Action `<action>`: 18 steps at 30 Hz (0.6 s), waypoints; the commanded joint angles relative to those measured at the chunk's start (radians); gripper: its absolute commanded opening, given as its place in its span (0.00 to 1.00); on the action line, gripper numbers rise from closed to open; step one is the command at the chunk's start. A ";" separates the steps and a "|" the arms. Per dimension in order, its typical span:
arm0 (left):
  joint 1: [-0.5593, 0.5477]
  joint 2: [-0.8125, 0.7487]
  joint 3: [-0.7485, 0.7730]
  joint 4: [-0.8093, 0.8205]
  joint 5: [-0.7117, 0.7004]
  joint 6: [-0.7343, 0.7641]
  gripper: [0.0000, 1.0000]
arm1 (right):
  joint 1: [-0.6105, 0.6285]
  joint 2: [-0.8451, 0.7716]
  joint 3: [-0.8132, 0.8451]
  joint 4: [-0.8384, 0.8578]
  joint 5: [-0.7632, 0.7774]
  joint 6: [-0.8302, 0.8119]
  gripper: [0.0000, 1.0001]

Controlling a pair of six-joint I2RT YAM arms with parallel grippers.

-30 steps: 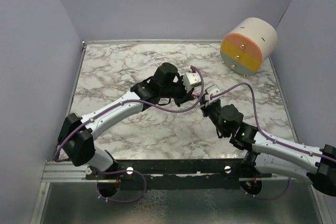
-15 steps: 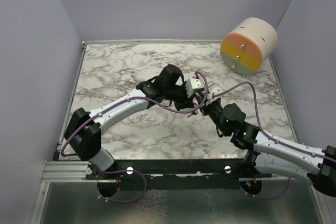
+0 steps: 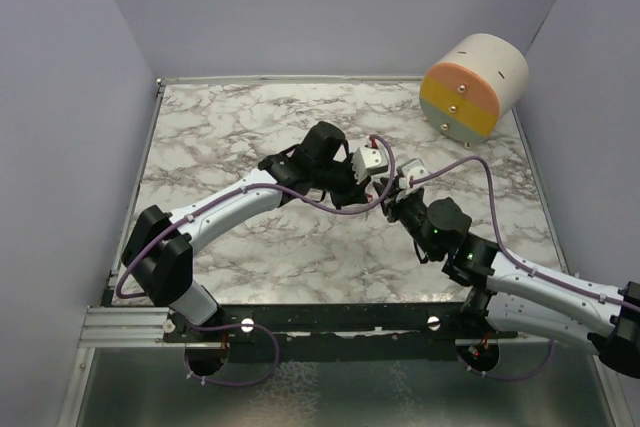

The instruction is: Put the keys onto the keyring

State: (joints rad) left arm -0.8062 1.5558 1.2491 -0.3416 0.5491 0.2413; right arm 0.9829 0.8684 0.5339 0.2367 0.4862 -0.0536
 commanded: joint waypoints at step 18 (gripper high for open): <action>0.022 -0.064 -0.031 -0.069 0.115 0.364 0.00 | 0.004 -0.143 -0.009 -0.162 -0.283 0.004 0.33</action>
State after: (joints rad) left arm -0.7864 1.4914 1.2144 -0.3756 0.5682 0.4900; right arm 0.9825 0.7155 0.5312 0.1093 0.3077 -0.0338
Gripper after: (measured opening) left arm 0.013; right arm 0.354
